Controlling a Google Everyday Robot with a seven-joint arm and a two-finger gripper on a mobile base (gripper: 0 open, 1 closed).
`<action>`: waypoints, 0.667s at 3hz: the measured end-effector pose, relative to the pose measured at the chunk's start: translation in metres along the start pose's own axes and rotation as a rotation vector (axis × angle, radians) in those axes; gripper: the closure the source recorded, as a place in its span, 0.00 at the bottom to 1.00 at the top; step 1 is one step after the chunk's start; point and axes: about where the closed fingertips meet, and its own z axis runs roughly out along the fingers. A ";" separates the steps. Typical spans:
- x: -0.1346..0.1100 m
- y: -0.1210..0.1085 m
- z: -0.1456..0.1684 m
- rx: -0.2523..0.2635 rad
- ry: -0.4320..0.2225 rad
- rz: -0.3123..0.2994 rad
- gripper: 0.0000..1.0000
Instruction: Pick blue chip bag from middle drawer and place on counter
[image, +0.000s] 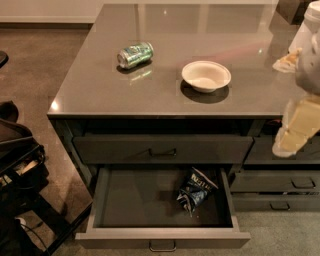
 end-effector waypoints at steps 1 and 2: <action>0.027 0.034 0.032 0.007 -0.104 0.026 0.00; 0.069 0.077 0.110 -0.051 -0.243 0.130 0.00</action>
Offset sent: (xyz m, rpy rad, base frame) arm -0.0049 -0.0928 -0.3160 0.5355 -0.2448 -0.3198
